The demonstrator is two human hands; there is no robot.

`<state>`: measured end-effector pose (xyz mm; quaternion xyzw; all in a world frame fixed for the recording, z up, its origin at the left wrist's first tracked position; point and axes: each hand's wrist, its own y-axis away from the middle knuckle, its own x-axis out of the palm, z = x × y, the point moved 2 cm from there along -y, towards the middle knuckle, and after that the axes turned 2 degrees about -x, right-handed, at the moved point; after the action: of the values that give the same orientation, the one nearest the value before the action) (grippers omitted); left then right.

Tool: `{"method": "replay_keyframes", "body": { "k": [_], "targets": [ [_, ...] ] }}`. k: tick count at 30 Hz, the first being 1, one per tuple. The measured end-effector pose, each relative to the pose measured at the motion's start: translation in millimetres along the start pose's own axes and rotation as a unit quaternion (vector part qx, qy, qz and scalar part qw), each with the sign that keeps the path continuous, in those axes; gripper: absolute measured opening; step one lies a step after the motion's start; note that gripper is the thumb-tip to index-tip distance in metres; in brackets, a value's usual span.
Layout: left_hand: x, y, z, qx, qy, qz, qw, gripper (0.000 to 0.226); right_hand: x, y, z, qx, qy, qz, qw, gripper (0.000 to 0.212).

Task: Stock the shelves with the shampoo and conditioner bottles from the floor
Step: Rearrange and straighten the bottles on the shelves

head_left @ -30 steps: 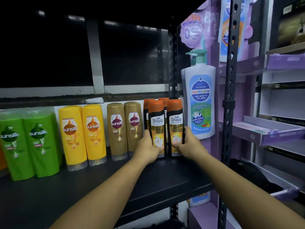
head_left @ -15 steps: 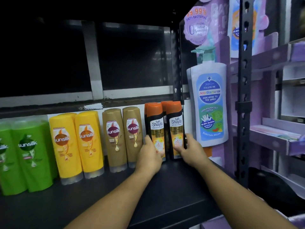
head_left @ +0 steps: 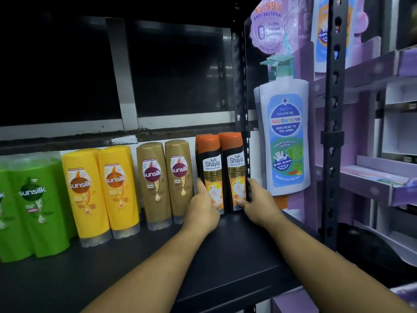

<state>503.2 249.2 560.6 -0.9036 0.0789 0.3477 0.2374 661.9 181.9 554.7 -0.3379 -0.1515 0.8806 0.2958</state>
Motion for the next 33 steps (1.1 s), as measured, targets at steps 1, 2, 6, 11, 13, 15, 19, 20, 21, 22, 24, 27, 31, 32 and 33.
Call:
{"method": "replay_keyframes", "body": {
  "k": [1, 2, 6, 11, 13, 15, 19, 20, 21, 22, 24, 27, 31, 32, 33],
  "targets": [
    [0.0, 0.4, -0.3, -0.001, 0.000, -0.001, 1.000, 0.076, 0.3, -0.1, 0.2, 0.000, 0.000, 0.001, 1.000, 0.054],
    [0.5, 0.3, -0.4, 0.000, 0.000, -0.004, 1.000, 0.076, 0.4, -0.4, 0.4, 0.000, 0.002, 0.002, 1.000, 0.055],
    [-0.1, 2.6, 0.2, 0.008, -0.006, -0.010, 1.000, 0.071, 0.7, -0.4, 1.1, -0.005, 0.007, 0.004, 1.000, 0.058],
    [-3.8, 3.2, 1.8, 0.018, -0.013, -0.015, 1.000, 0.060, 0.6, -0.7, 0.7, -0.010, 0.010, 0.011, 1.000, 0.061],
    [-4.5, 3.3, 2.1, 0.020, -0.016, -0.019, 0.999, 0.056, 0.4, -0.3, 0.1, -0.008, 0.006, 0.014, 1.000, 0.062],
    [-5.5, 3.7, 1.9, 0.023, -0.019, -0.022, 0.999, 0.051, 0.3, -0.2, -0.8, -0.009, 0.003, 0.014, 1.000, 0.061],
    [-6.1, 4.3, 0.7, 0.023, -0.020, -0.032, 0.999, 0.047, 0.7, -1.5, -3.3, -0.003, -0.002, 0.015, 1.000, 0.061],
    [-6.0, 4.8, 0.4, 0.022, -0.019, -0.035, 0.999, 0.048, 1.0, -1.7, -3.3, 0.001, -0.005, 0.017, 1.000, 0.062],
    [-6.0, 5.1, 0.2, 0.021, -0.017, -0.037, 0.999, 0.048, 1.3, -2.1, -3.3, 0.005, -0.009, 0.022, 1.000, 0.063],
    [-5.8, 5.2, 0.3, 0.020, -0.015, -0.038, 0.999, 0.050, 1.9, -2.9, -3.5, 0.009, -0.012, 0.029, 0.999, 0.064],
    [-5.6, 5.0, 1.0, 0.019, -0.015, -0.038, 0.999, 0.052, 3.1, -4.2, -3.9, 0.015, -0.018, 0.041, 0.999, 0.063],
    [-5.6, 3.9, 1.5, 0.016, -0.016, -0.043, 0.999, 0.051, 1.9, -5.3, -4.3, 0.025, -0.025, 0.037, 0.999, 0.056],
    [-5.9, 3.4, 1.6, 0.014, -0.018, -0.043, 0.999, 0.048, -0.2, -5.5, -5.2, 0.029, -0.031, 0.036, 0.998, 0.052],
    [-6.5, 3.8, 1.7, 0.015, -0.018, -0.043, 0.999, 0.048, -0.6, -5.7, -5.2, 0.030, -0.032, 0.037, 0.998, 0.053],
    [-7.5, 4.3, 1.9, 0.018, -0.016, -0.042, 0.999, 0.047, -1.2, -5.8, -5.4, 0.031, -0.033, 0.037, 0.998, 0.053]
  ]
}}
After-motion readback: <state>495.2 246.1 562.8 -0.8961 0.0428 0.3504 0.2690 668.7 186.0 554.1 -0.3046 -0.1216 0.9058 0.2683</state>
